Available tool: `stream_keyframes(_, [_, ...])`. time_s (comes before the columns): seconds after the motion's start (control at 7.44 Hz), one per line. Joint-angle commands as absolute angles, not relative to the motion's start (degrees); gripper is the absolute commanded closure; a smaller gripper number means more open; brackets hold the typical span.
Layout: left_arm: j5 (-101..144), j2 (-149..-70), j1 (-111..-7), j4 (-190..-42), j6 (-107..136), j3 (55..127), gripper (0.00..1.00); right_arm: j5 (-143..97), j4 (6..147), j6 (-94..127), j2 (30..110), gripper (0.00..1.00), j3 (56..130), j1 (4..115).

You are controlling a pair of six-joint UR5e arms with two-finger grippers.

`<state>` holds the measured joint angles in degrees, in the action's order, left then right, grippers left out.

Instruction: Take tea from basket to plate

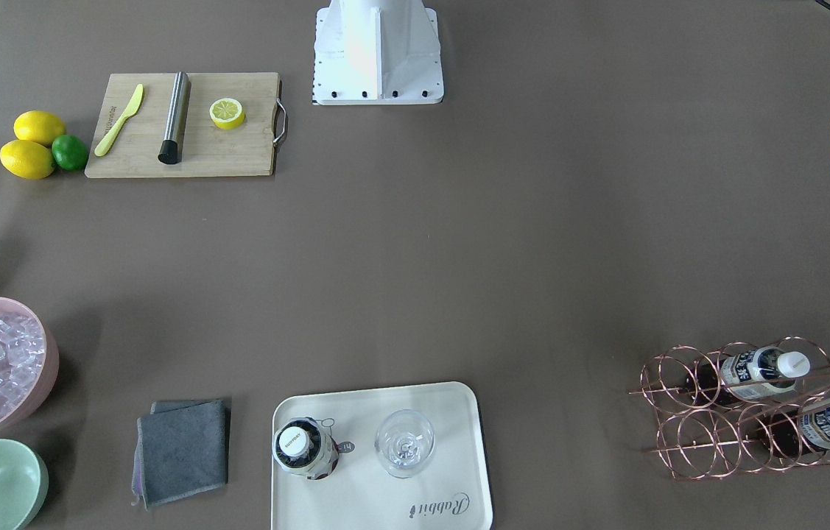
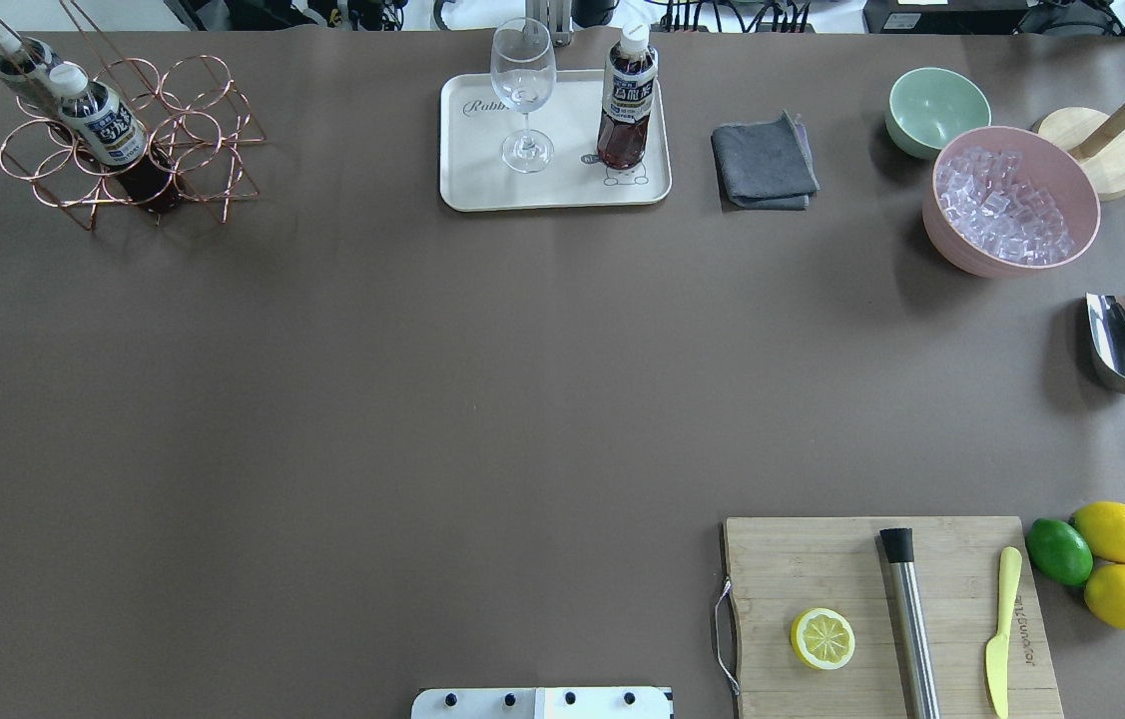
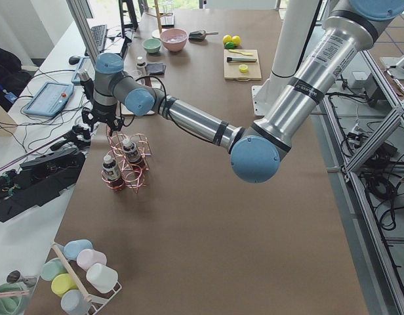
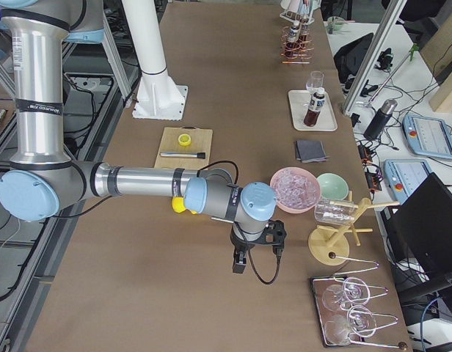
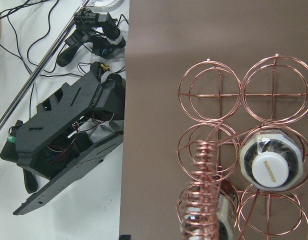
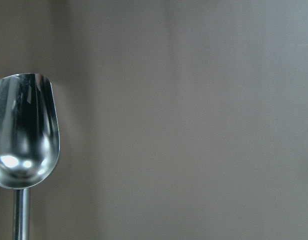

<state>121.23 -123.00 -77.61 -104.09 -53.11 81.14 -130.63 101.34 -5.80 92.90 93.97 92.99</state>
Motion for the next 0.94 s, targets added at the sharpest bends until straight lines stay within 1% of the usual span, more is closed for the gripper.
stream_keyframes(0.0, [121.2,-122.6,-77.6,-105.0,-53.2,81.1,0.02,-130.7,101.3,-5.8,92.9,0.0,93.3,93.0])
stream_keyframes(0.4, [121.4,-122.4,-77.7,-105.0,-51.3,81.5,0.02,-130.7,101.3,-5.8,92.9,0.0,93.3,93.0])
stream_keyframes(0.54, [121.9,-121.1,-77.9,-105.0,-45.2,83.3,0.02,-130.7,101.3,-5.8,92.9,0.0,93.3,93.0])
stream_keyframes(0.81, [122.1,-115.7,-78.6,-104.7,-32.7,92.7,0.02,-130.7,101.3,-5.8,92.9,0.0,93.3,93.0])
